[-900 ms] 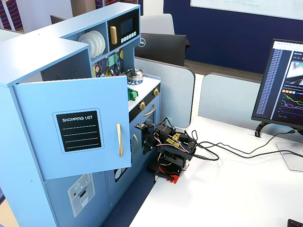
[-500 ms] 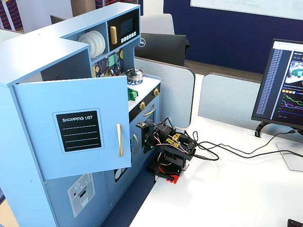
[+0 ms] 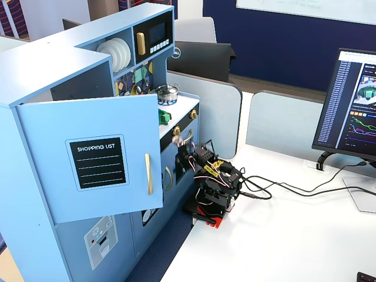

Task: Pick up the lid from the counter and put it on the green recipient

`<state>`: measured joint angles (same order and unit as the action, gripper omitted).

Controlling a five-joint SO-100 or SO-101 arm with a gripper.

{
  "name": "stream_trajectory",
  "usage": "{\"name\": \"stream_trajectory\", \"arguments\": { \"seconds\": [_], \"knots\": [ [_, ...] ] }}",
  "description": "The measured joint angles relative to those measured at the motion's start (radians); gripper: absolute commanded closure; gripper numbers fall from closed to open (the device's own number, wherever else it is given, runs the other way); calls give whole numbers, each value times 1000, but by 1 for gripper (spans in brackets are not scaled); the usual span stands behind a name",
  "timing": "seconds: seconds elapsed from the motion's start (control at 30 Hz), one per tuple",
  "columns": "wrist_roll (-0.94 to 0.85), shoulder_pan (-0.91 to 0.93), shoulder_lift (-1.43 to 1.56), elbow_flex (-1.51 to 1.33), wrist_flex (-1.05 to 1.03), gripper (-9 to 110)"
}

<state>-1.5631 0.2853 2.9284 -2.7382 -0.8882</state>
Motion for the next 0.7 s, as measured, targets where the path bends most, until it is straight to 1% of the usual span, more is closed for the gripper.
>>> {"name": "stream_trajectory", "arguments": {
  "seconds": [0.1,0.2,0.27,0.5,0.7],
  "knots": [
    [-48,103,-133,158,178,83],
    [-66,202,-184,235,325,63],
    [-58,258,-193,244,422,56],
    [-57,342,-233,244,681,50],
    [-61,388,-333,244,839,52]
  ]
}}
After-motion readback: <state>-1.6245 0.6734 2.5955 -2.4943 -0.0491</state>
